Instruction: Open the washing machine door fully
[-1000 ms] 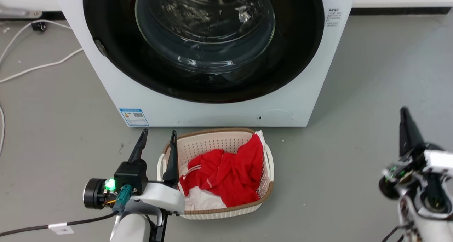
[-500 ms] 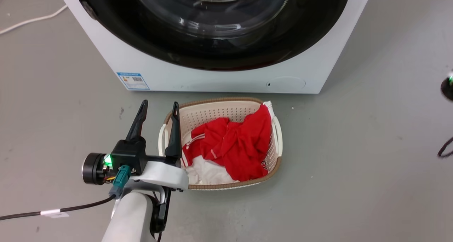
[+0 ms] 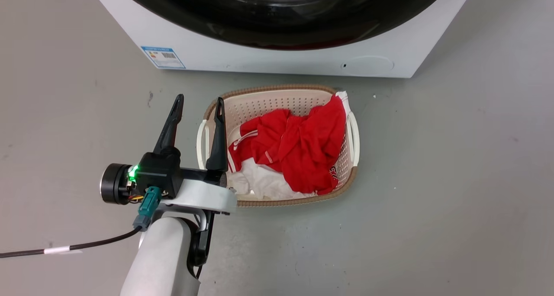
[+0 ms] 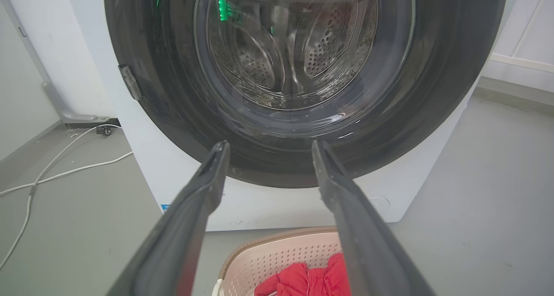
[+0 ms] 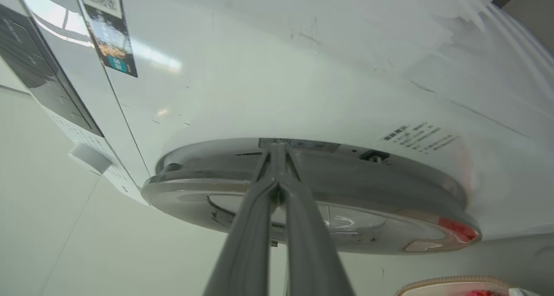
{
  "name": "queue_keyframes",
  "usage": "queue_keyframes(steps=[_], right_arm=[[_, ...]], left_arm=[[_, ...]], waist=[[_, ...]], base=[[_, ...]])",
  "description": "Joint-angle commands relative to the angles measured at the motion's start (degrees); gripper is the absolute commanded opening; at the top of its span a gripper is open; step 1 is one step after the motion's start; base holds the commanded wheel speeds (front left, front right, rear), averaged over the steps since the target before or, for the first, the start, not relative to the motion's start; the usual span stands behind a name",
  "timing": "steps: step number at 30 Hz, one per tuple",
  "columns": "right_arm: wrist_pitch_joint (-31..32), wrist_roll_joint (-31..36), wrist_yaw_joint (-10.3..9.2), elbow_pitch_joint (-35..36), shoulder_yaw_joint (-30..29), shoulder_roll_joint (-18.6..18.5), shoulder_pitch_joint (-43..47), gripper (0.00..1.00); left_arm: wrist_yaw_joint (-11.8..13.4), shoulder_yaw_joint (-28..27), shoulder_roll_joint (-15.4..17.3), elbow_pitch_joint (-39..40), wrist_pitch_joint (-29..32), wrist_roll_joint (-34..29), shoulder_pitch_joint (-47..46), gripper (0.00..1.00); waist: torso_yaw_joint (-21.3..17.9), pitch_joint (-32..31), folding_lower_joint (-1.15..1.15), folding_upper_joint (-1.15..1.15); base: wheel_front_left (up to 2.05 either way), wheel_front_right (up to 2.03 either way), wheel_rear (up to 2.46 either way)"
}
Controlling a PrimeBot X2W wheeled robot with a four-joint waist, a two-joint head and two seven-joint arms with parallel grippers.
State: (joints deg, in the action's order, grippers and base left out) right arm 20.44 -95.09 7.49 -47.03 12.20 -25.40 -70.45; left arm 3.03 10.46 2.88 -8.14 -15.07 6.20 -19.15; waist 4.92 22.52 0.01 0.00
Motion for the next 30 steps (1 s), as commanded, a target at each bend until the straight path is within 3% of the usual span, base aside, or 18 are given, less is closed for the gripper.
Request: queue_keyframes(steps=[1,13,30], right_arm=[[1.52,0.94,0.0,-1.17,1.57,0.22,-2.56,0.0],[6.06,5.43,0.0,-4.51,7.42,2.4,-11.08,0.0],[12.6,4.53,0.0,-2.79,8.84,3.85,-12.1,0.0]], left_arm=[[0.25,-0.11,-0.01,0.45,-0.16,-0.47,-0.97,1.0],[0.53,0.13,0.0,1.57,-0.16,-0.9,-2.85,1.0],[0.58,0.1,0.0,1.68,-0.16,-1.73,-4.38,1.0]], waist=[[0.2,1.28,-0.01,0.0],[0.65,5.71,-0.01,0.0],[-0.31,8.53,-0.01,0.0]], base=[[0.0,0.0,0.0],[0.0,0.0,0.0],[0.0,0.0,0.0]])
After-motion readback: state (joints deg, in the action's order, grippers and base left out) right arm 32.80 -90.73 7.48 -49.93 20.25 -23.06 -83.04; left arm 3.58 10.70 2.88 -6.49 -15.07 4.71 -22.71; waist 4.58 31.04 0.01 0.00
